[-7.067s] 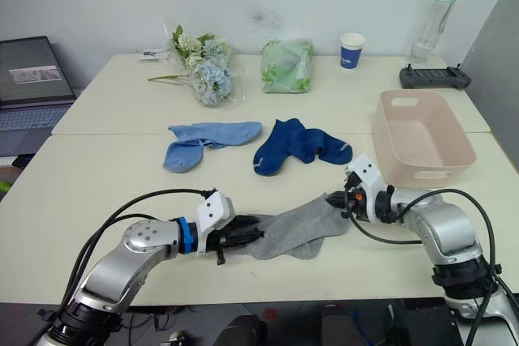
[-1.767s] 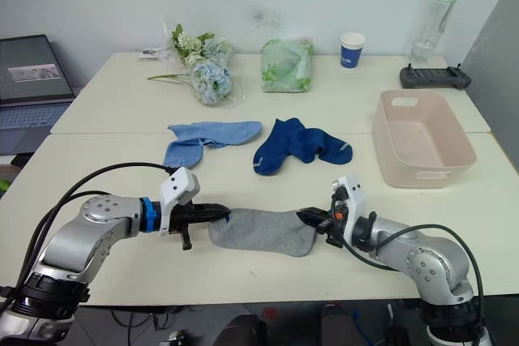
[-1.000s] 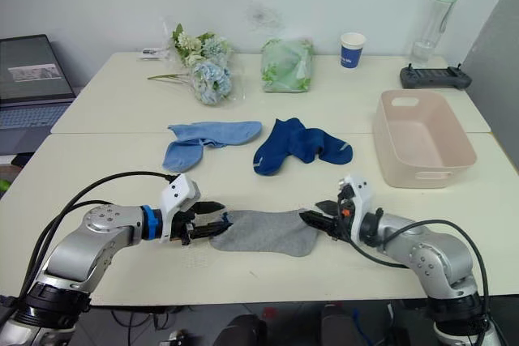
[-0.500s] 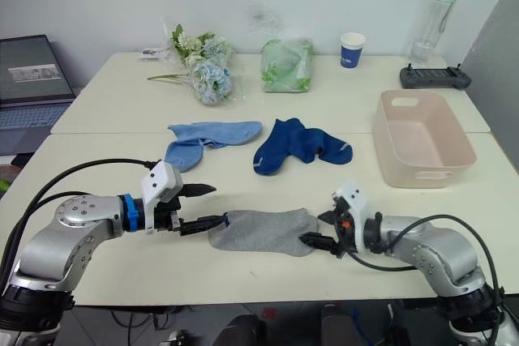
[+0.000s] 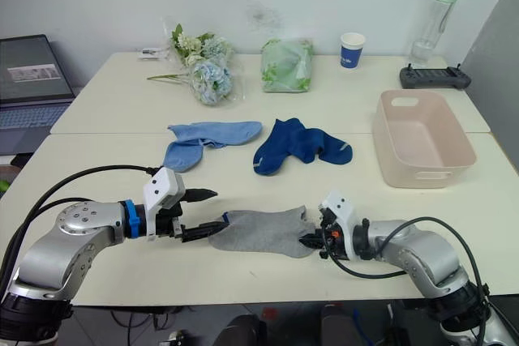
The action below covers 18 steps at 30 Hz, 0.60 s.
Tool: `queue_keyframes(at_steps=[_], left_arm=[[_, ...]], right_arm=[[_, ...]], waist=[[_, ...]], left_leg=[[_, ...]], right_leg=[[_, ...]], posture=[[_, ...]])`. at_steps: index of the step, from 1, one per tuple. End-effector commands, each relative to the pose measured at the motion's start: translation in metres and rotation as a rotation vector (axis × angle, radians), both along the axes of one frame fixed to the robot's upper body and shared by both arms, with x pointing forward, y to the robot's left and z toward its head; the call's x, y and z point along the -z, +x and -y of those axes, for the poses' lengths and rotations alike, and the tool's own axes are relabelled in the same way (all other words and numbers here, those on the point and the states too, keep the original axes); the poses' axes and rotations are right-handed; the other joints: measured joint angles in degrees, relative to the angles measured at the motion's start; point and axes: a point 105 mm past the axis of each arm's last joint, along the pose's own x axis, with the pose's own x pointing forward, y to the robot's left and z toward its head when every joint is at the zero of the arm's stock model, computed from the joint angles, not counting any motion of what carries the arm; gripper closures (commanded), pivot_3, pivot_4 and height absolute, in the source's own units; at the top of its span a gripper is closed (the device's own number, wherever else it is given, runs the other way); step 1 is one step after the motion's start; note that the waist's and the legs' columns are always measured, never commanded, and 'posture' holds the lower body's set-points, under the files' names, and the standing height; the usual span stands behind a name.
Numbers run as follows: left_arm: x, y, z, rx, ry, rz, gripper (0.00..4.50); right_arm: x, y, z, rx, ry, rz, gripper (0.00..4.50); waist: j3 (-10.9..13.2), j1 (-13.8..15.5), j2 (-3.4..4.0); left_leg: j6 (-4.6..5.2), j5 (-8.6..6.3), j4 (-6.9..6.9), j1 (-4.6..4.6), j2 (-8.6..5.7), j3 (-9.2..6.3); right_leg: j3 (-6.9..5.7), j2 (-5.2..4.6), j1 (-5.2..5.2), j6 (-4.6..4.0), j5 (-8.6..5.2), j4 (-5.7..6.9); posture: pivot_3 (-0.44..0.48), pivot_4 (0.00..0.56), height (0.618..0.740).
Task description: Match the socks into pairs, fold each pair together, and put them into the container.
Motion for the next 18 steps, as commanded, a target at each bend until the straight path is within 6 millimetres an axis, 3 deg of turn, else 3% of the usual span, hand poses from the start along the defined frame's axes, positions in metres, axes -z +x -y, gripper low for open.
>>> queue_keyframes(at_steps=[1,6,10,13,18], left_arm=[[-0.009,-0.001,0.007,0.017,-0.020,0.044,0.24],[-0.013,-0.002,0.036,0.096,-0.075,0.075,0.24],[-0.013,0.002,0.056,0.142,-0.101,0.104,0.24],[-0.007,0.009,0.073,0.184,-0.105,0.122,0.86],[0.004,0.019,0.096,0.235,-0.128,0.131,2.45]], right_arm=[[-0.007,0.009,0.011,0.042,0.024,0.005,4.45],[-0.021,0.026,0.035,0.081,0.039,0.010,4.45],[-0.028,0.028,0.045,0.040,0.040,0.000,4.45],[-0.034,0.027,0.046,-0.005,0.064,-0.014,4.50],[-0.036,0.028,0.044,-0.016,0.074,-0.013,4.50]], waist=[[0.0,0.0,0.00],[0.0,0.0,-0.01],[0.0,0.2,-0.02],[0.0,0.2,-0.03],[0.0,0.1,-0.03]], left_leg=[[0.00,0.00,0.00,0.00,0.00,0.00],[0.00,0.00,0.04,0.00,-0.05,0.04],[0.00,0.00,0.04,-0.01,-0.06,0.03],[0.00,0.00,0.04,-0.01,-0.02,0.03],[0.01,0.00,0.07,0.01,-0.03,0.10]], right_leg=[[0.00,0.00,0.00,0.00,0.00,0.00],[0.03,-0.01,0.03,0.00,0.01,0.01],[0.00,-0.01,0.04,0.00,0.01,0.00],[-0.01,0.00,0.03,0.00,0.01,0.00],[0.01,0.00,0.04,0.00,0.01,0.02]], posture=[[0.000,0.150,0.740],[0.000,0.150,0.740],[0.000,0.150,0.740],[0.000,0.150,0.740],[0.000,0.150,0.740]])
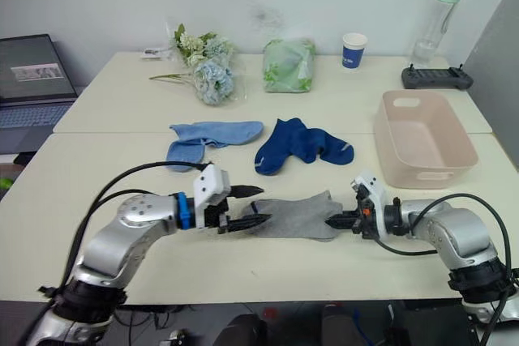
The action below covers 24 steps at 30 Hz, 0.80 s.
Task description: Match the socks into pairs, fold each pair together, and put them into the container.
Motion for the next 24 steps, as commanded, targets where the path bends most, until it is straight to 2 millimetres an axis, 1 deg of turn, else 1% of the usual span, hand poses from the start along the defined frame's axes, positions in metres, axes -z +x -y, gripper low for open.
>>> queue_keyframes(at_steps=[1,6,8,10,13,15,17,20,24], left_arm=[[0.001,0.007,0.017,0.034,-0.024,0.039,2.78],[0.015,0.018,0.040,0.063,-0.027,0.039,4.48],[0.020,0.018,0.048,0.088,-0.026,0.023,4.48],[0.026,0.017,0.050,0.103,-0.008,0.012,4.48],[0.054,0.008,0.046,0.128,0.094,-0.047,4.48],[0.061,0.006,0.041,0.123,0.118,-0.067,4.48],[0.062,0.006,0.037,0.112,0.121,-0.062,4.48],[0.056,0.008,0.033,0.096,0.108,-0.055,4.48],[0.045,0.007,0.027,0.098,0.110,-0.047,4.48]], right_arm=[[-0.011,0.003,-0.003,-0.017,0.027,0.046,4.50],[-0.009,-0.001,-0.008,-0.017,0.033,0.049,4.50],[-0.009,-0.003,-0.008,-0.014,0.034,0.049,4.50],[-0.010,-0.004,-0.007,-0.015,0.033,0.052,4.50],[-0.014,-0.006,-0.010,-0.024,0.052,0.055,4.50],[-0.019,-0.008,-0.013,-0.035,0.071,0.055,4.50],[-0.024,-0.008,-0.016,-0.041,0.084,0.059,4.50],[-0.028,-0.008,-0.019,-0.048,0.086,0.062,4.50],[-0.023,-0.007,-0.017,-0.045,0.071,0.054,4.50]], waist=[[0.0,0.1,-0.01],[0.0,0.1,-0.01],[0.0,0.1,-0.01],[0.0,0.0,-0.01],[0.0,0.0,-0.01],[0.0,0.0,0.00],[0.0,0.0,0.00],[0.0,0.0,0.00],[0.0,0.0,0.01]], left_leg=[[0.00,0.00,0.00,-0.01,-0.01,-0.01],[-0.02,0.01,0.03,-0.02,-0.01,-0.03],[-0.02,0.01,0.04,-0.03,-0.03,-0.03],[-0.03,0.02,0.04,-0.03,-0.03,-0.01],[-0.03,0.02,0.04,-0.02,-0.01,-0.04],[-0.03,0.02,0.04,-0.01,-0.01,-0.06],[-0.02,0.02,0.04,0.02,-0.01,-0.04],[-0.02,0.02,0.04,0.03,-0.01,-0.06],[-0.02,0.02,0.04,0.01,-0.01,-0.09]], right_leg=[[-0.01,0.00,0.00,0.00,0.00,0.00],[-0.01,-0.01,0.00,0.00,0.00,0.00],[-0.01,-0.01,-0.01,0.00,0.00,0.00],[-0.02,-0.01,-0.01,0.00,0.00,0.00],[0.00,-0.01,-0.01,0.00,0.00,0.01],[-0.01,-0.01,-0.01,0.00,0.00,0.03],[0.02,-0.01,0.02,0.00,0.00,0.04],[0.01,-0.01,0.03,0.01,0.00,0.05],[-0.02,-0.01,0.02,0.01,0.00,0.04]], posture=[[0.000,0.150,0.740],[0.000,0.150,0.740],[0.000,0.150,0.740],[0.000,0.150,0.740],[0.000,0.150,0.740],[0.000,0.150,0.740],[0.000,0.150,0.740],[0.000,0.150,0.740],[0.000,0.150,0.740]])
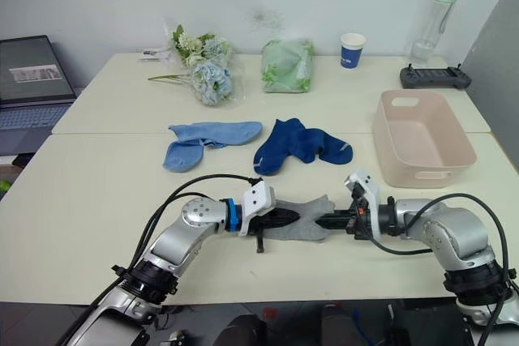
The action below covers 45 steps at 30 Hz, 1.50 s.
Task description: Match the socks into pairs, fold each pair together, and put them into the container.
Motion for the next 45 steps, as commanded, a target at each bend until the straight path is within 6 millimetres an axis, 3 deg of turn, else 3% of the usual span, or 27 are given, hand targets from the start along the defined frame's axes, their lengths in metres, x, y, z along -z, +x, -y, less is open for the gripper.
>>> queue_keyframes(at_steps=[1,10,13,18,21,26,29,33,39,42,45], left_arm=[[0.000,-0.003,-0.011,-0.009,0.037,-0.020,4.48],[0.001,0.000,-0.020,-0.026,0.105,-0.005,4.48],[0.015,-0.003,-0.018,-0.018,0.130,-0.043,4.48],[0.018,-0.008,-0.020,-0.022,0.121,-0.062,4.48],[0.018,-0.009,-0.023,-0.039,0.113,-0.062,4.48],[0.015,-0.009,-0.025,-0.058,0.101,-0.041,4.48],[-0.008,-0.007,-0.034,-0.126,0.034,-0.028,4.48],[-0.041,-0.019,-0.056,-0.164,0.008,0.001,4.48],[-0.093,-0.034,-0.109,-0.293,-0.010,0.049,4.48],[-0.100,-0.033,-0.136,-0.373,-0.007,0.048,4.50],[-0.105,-0.031,-0.134,-0.389,-0.053,0.047,4.50]], right_arm=[[-0.010,0.001,0.000,-0.008,0.007,0.047,4.50],[-0.013,0.003,0.000,-0.011,0.013,0.057,4.50],[-0.029,-0.004,-0.013,-0.050,0.108,0.034,4.50],[-0.048,-0.016,-0.038,-0.108,0.246,0.005,4.50],[-0.040,-0.020,-0.057,-0.122,0.251,-0.015,4.50],[-0.027,-0.014,-0.072,-0.103,0.257,-0.042,4.50],[-0.025,-0.008,-0.080,-0.102,0.262,-0.039,4.50],[-0.031,-0.007,-0.092,-0.136,0.286,-0.025,4.50],[-0.017,-0.011,-0.109,-0.228,0.206,-0.024,4.50],[-0.011,-0.004,-0.112,-0.218,0.187,-0.032,3.66],[-0.019,-0.007,-0.114,-0.247,0.225,-0.040,2.64]], waist=[[0.0,0.0,0.00],[0.0,0.0,0.00],[0.0,0.0,0.00],[0.0,0.1,0.00],[0.0,0.0,0.01],[0.0,0.0,0.03],[0.0,-0.3,0.03],[0.0,-0.7,0.05],[0.0,-0.3,0.05],[0.0,-0.2,0.07],[0.0,0.1,0.06]], left_leg=[[0.00,0.00,0.00,0.00,0.00,0.01],[0.01,0.00,0.00,0.00,-0.01,0.02],[0.01,0.00,0.00,0.01,0.00,0.02],[0.02,0.00,0.00,0.00,-0.01,-0.01],[0.02,0.00,0.00,0.00,0.00,-0.03],[0.02,0.00,-0.01,0.01,-0.01,-0.02],[0.02,0.00,-0.01,0.01,0.00,-0.01],[0.02,0.00,-0.07,0.00,0.06,-0.04],[0.02,0.00,-0.08,-0.01,0.04,-0.05],[0.02,0.00,-0.06,0.00,0.03,-0.03],[0.02,0.00,-0.06,-0.01,0.02,-0.06]], right_leg=[[0.01,0.00,0.00,0.00,0.00,0.00],[0.01,0.00,0.00,0.00,0.00,0.00],[0.01,0.00,0.00,0.00,0.00,0.01],[0.01,0.00,0.02,0.00,0.00,0.01],[0.01,-0.01,0.01,0.00,0.00,0.01],[0.02,-0.01,0.00,0.00,0.00,0.02],[0.02,0.00,-0.02,0.00,0.00,0.03],[0.03,0.06,-0.11,0.00,0.00,0.08],[0.02,0.03,-0.10,0.00,0.00,-0.01],[0.02,0.02,-0.11,0.00,0.00,0.00],[-0.02,0.02,-0.09,0.00,0.00,-0.01]], posture=[[0.000,0.150,0.740],[0.000,0.150,0.740],[0.000,0.150,0.740],[0.000,0.150,0.740],[0.000,0.150,0.740],[0.000,0.150,0.740],[0.000,0.150,0.740],[0.000,0.150,0.740],[0.000,0.150,0.740],[0.000,0.150,0.740],[0.000,0.150,0.740]])
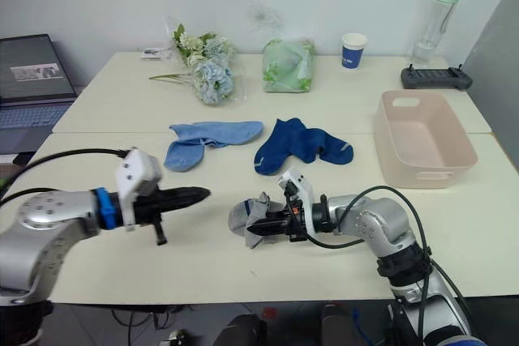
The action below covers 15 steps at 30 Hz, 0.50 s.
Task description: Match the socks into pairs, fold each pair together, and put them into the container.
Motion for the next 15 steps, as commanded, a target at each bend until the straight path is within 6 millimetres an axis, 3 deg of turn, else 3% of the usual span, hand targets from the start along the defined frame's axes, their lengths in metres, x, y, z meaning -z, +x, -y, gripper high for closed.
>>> queue_keyframes(at_steps=[1,6,10,15], left_arm=[[-0.010,0.001,0.007,-0.002,-0.061,0.030,4.50],[-0.019,-0.003,0.032,0.067,-0.117,0.039,4.50],[-0.008,-0.010,0.048,0.141,-0.091,-0.003,4.50],[0.040,-0.005,0.052,0.148,0.049,-0.019,4.50]], right_arm=[[-0.023,-0.006,-0.007,-0.060,0.087,0.025,2.26],[-0.030,-0.001,-0.004,-0.010,0.108,0.016,0.50],[-0.043,0.005,0.007,0.032,0.150,0.008,0.50],[-0.038,0.034,0.032,0.236,0.044,0.062,0.50]], waist=[[0.0,0.1,-0.01],[0.0,0.0,-0.04],[0.0,-0.1,-0.04],[0.0,-0.1,-0.03]], left_leg=[[0.00,0.00,0.00,-0.01,-0.01,0.00],[-0.01,0.00,0.00,-0.01,0.00,0.01],[-0.02,0.00,-0.01,-0.01,0.00,0.04],[-0.02,0.01,-0.03,0.01,-0.01,0.10]], right_leg=[[0.00,-0.01,0.01,0.00,0.00,-0.02],[0.03,-0.02,-0.01,0.00,0.00,-0.01],[0.06,-0.02,-0.01,0.00,0.00,-0.01],[0.09,-0.02,-0.01,-0.01,0.01,0.00]], posture=[[0.000,0.150,0.740],[0.000,0.150,0.740],[0.000,0.150,0.740],[0.000,0.150,0.740]])
